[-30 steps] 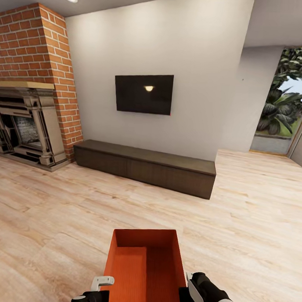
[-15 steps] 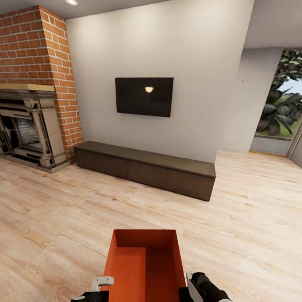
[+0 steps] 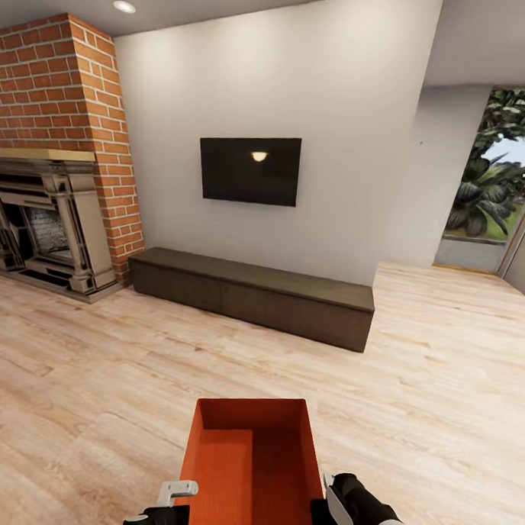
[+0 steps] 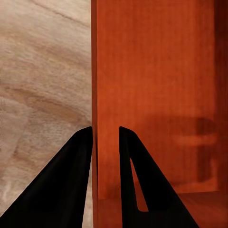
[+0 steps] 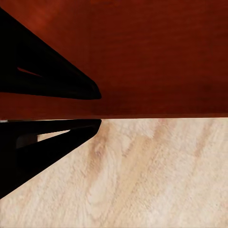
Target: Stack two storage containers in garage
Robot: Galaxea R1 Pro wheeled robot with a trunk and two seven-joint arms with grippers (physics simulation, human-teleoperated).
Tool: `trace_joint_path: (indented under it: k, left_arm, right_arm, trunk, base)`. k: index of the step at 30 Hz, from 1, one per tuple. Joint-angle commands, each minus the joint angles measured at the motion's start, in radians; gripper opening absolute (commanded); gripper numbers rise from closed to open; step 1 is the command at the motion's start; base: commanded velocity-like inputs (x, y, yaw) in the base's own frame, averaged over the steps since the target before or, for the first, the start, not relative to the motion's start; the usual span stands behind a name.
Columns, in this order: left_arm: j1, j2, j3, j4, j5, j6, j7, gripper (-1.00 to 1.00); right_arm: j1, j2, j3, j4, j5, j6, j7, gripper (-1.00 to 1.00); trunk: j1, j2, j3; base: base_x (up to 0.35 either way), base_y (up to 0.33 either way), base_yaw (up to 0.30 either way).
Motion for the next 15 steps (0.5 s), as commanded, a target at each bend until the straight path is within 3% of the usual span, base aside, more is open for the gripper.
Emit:
trace_joint_path:
  k: [1,15]
  left_arm:
    - [0.0,0.002,-0.021,-0.001,0.021,0.005,0.004,-1.0]
    - [0.001,0.002,-0.021,-0.001,0.02,0.006,0.004,-1.0]
  right_arm:
    - [-0.001,-0.006,0.029,-0.003,-0.011,0.004,-0.004,-1.0]
    - [0.001,-0.006,0.029,-0.003,-0.011,0.004,-0.004,-1.0]
  trunk:
    - [0.0,-0.001,-0.001]
    - [0.0,-0.001,-0.001]
  base:
    - [0.0,0.0,0.0]
    - [0.0,0.0,0.0]
